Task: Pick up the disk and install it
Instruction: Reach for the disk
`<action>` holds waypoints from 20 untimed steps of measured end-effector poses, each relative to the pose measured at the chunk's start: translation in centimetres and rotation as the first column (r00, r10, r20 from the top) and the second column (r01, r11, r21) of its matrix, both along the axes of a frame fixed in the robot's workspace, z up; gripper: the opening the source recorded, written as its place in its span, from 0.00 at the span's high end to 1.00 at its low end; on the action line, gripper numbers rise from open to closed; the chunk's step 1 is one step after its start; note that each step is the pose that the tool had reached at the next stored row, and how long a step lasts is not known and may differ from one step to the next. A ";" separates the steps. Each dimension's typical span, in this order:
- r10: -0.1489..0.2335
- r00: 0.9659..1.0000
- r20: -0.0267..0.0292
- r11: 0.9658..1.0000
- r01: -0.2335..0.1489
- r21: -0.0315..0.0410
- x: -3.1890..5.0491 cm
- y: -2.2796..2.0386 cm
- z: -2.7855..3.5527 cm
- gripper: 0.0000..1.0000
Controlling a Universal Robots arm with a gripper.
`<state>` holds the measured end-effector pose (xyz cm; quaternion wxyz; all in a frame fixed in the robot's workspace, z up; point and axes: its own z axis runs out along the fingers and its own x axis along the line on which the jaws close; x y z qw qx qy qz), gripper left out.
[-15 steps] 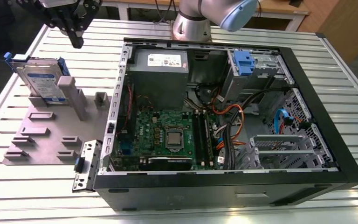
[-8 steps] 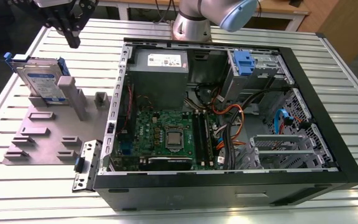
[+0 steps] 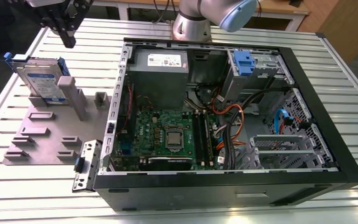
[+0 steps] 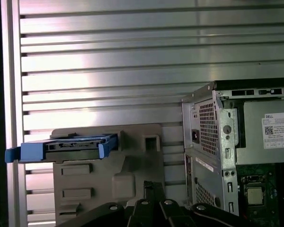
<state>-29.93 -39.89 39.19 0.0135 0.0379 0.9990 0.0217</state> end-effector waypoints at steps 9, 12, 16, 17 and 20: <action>0.000 1.000 0.000 1.000 0.000 0.000 -1.10 0.00 -0.01 0.89; 0.000 1.000 0.000 1.000 0.000 0.000 -1.26 0.00 -0.01 0.89; 0.000 1.000 0.000 1.000 0.000 0.000 -1.41 0.00 -0.01 0.89; 0.000 1.000 0.000 1.000 0.000 0.000 -1.41 0.00 -0.01 0.89; 0.000 1.000 0.000 1.000 0.000 0.000 -1.42 0.00 -0.01 0.89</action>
